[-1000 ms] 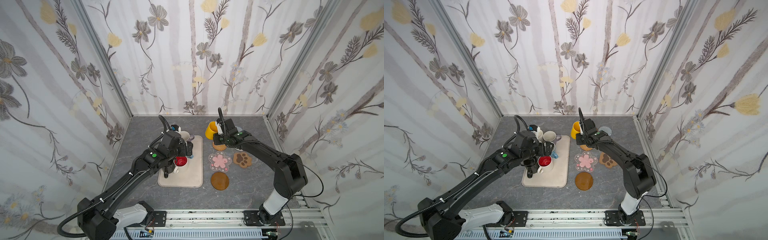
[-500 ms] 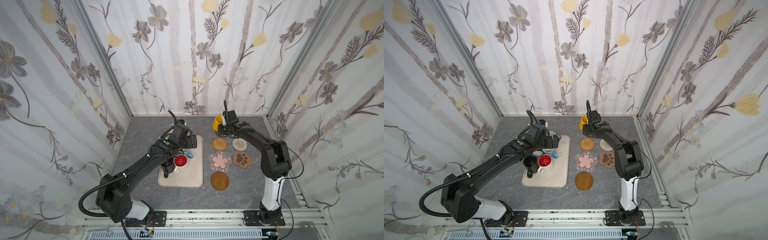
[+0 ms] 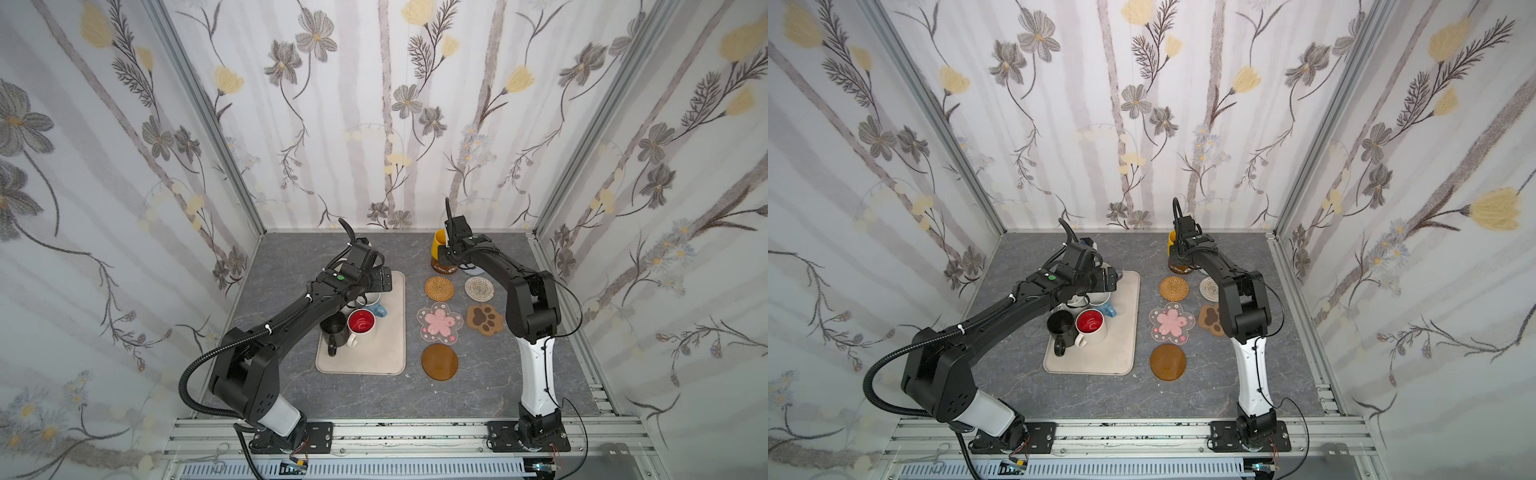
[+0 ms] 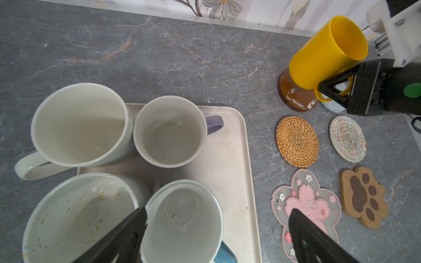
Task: Place cups on coasters
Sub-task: Place the cup on the coaster.
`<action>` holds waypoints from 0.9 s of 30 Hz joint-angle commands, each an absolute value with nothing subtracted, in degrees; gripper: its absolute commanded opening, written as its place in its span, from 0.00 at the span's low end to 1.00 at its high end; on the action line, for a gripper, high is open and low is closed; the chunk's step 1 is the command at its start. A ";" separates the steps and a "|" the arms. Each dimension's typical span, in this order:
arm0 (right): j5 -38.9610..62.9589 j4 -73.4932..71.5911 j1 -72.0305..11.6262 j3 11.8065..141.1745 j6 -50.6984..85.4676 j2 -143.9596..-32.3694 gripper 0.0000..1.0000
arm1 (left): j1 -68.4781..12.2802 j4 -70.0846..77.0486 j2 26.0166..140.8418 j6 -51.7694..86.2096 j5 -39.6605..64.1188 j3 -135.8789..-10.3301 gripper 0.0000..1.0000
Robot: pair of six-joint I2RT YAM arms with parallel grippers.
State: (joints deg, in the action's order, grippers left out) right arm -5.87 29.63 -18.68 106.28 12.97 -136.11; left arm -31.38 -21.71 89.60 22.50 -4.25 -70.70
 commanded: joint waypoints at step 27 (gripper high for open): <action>-7.30 26.38 -17.71 101.83 12.74 -135.24 0.45 | -30.87 -19.65 89.37 25.65 -1.35 -69.57 1.00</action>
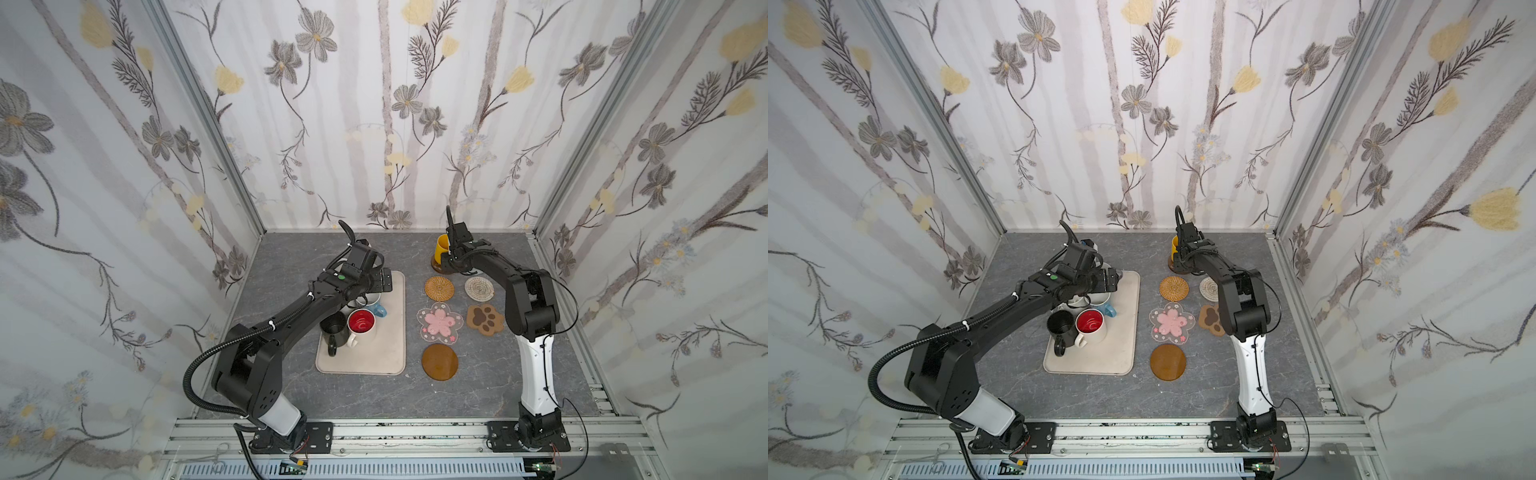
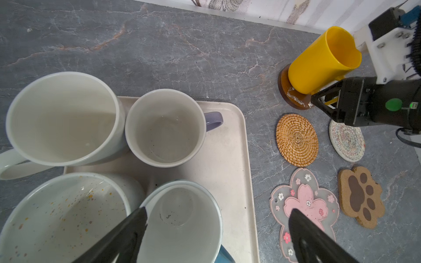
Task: Place cups on coasters
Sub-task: Place the cup on the coaster.
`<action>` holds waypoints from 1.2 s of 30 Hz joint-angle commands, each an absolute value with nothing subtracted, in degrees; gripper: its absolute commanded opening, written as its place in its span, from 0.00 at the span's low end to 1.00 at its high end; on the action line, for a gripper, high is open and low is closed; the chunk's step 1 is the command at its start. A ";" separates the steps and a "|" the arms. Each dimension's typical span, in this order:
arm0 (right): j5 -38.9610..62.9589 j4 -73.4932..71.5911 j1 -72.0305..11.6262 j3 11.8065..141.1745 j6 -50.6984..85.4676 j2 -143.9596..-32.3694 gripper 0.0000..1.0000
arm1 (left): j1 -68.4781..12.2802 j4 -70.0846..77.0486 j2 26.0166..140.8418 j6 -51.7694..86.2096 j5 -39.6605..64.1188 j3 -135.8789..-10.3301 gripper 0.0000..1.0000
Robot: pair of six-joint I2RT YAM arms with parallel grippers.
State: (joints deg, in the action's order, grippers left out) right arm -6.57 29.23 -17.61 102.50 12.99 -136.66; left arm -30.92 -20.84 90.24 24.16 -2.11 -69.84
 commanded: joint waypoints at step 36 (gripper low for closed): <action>-1.84 21.13 -42.57 78.84 9.26 -108.73 0.60 | -25.71 -21.28 59.65 29.39 0.57 -50.21 1.00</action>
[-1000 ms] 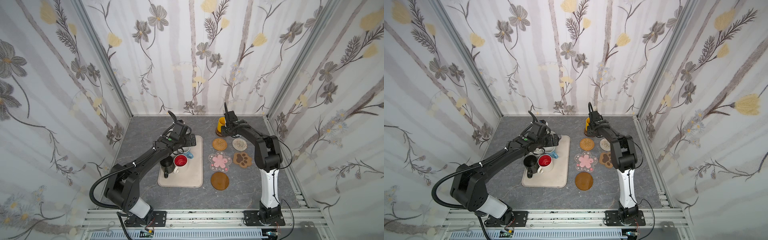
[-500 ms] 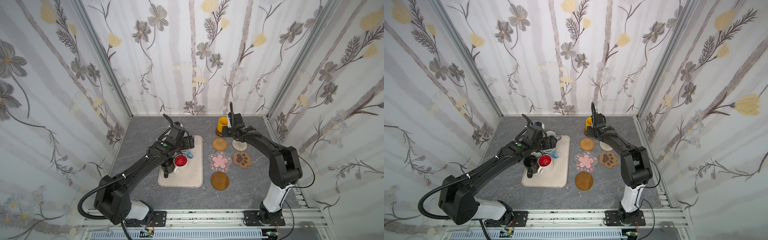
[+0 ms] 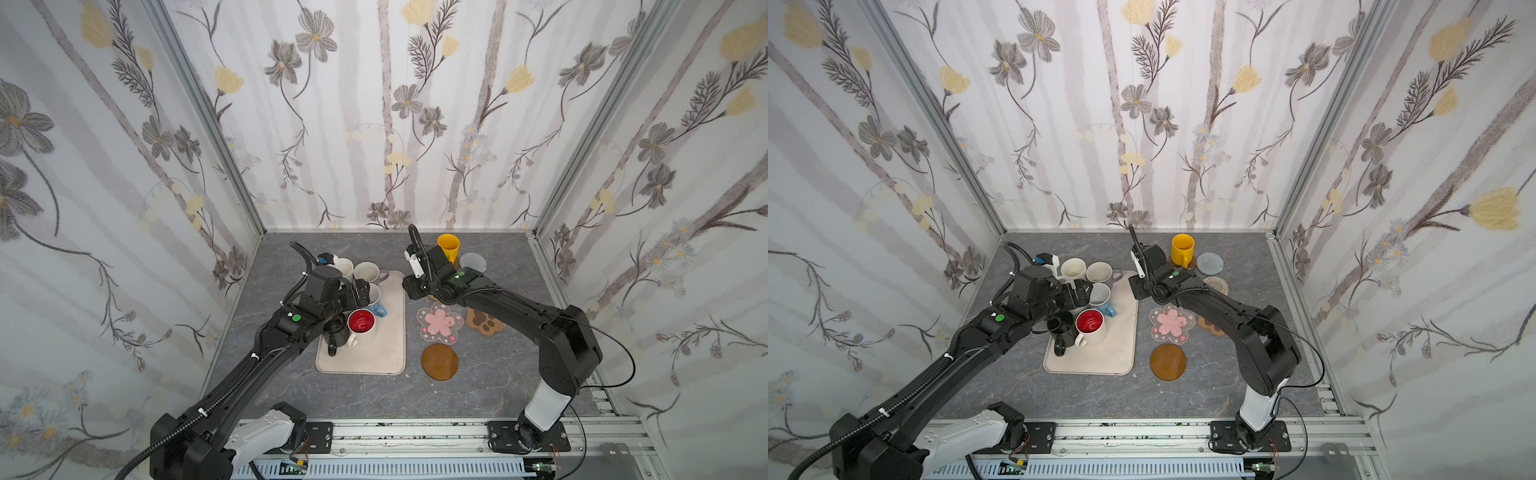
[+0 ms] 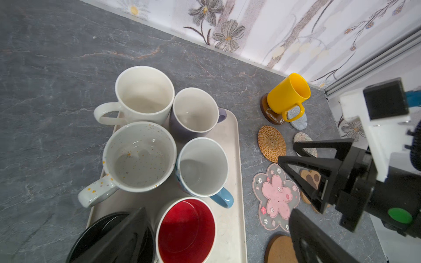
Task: Place cups on coasters
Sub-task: Place the cup on the coaster.
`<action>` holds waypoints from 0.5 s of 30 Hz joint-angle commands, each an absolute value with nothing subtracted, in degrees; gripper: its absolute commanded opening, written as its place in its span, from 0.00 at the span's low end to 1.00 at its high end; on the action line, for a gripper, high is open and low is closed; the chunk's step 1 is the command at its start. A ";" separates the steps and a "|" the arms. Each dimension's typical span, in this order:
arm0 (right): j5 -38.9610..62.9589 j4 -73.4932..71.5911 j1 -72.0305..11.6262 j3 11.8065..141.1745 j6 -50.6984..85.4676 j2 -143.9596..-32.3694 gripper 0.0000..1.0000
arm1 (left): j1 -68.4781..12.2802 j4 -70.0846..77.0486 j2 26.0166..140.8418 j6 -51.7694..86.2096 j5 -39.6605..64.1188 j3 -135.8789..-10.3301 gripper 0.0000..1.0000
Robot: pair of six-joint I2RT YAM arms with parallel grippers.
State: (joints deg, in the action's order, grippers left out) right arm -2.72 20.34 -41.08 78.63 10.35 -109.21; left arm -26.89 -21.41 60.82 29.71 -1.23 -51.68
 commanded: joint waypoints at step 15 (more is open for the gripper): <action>1.35 23.12 -49.75 81.10 8.91 -115.13 0.53 | -20.84 -20.57 52.73 30.85 1.49 -39.56 1.00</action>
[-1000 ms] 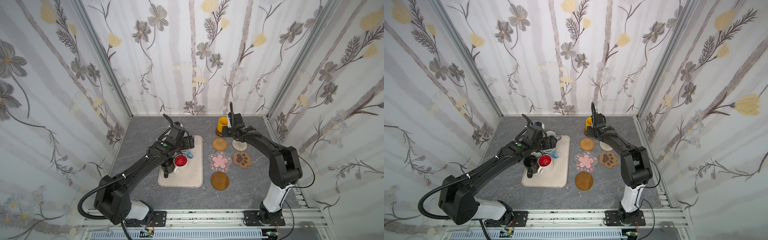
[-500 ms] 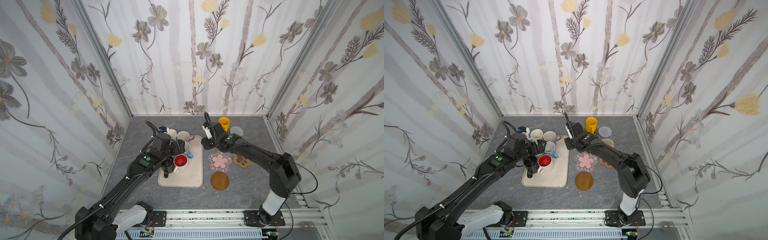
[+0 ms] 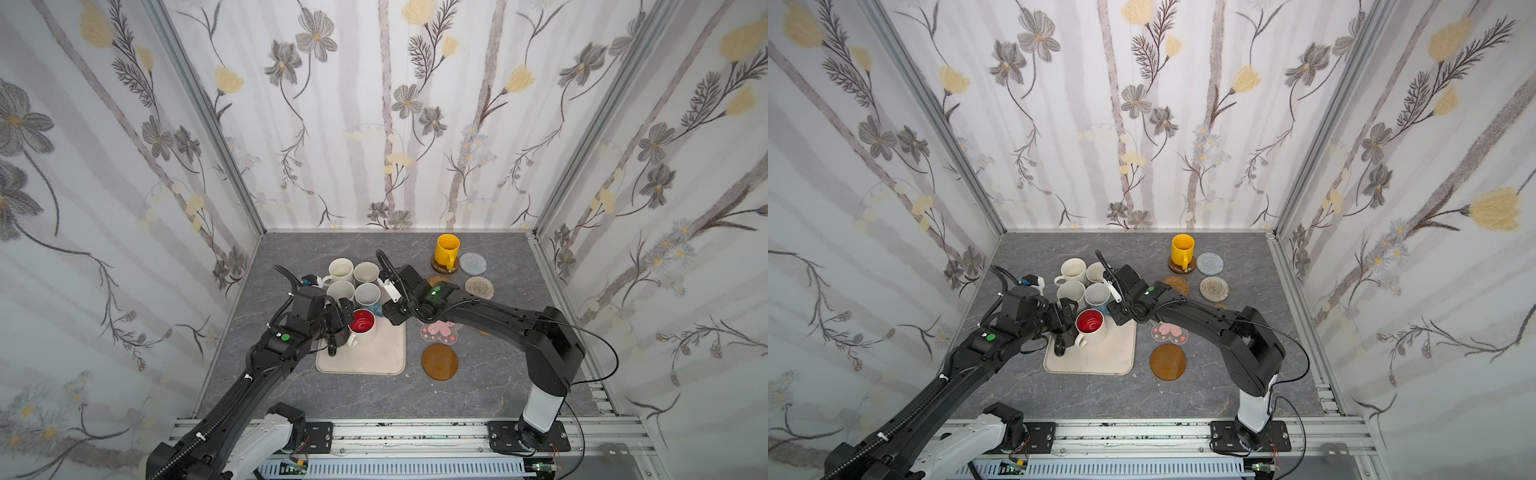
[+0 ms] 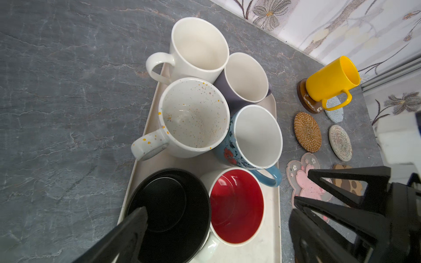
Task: Place cups on coasters
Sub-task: Place the cup on the coaster, then pick up the cup from the tray.
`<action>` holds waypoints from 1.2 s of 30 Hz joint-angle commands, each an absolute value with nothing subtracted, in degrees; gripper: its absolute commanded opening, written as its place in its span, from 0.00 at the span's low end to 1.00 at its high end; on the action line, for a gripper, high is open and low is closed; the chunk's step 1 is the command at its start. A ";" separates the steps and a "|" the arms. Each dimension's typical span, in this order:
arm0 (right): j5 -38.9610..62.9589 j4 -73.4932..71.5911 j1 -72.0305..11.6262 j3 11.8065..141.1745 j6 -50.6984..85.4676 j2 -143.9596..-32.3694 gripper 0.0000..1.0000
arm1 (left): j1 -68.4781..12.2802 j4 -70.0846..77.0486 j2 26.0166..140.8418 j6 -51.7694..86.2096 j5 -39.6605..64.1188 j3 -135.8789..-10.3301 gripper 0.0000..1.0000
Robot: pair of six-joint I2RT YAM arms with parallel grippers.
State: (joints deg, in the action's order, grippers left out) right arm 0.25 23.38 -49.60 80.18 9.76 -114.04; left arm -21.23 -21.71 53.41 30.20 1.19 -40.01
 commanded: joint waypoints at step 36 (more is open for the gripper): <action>2.87 25.22 -49.17 92.55 7.84 -129.99 0.25 | -20.38 -19.34 52.12 30.10 2.77 -37.79 1.00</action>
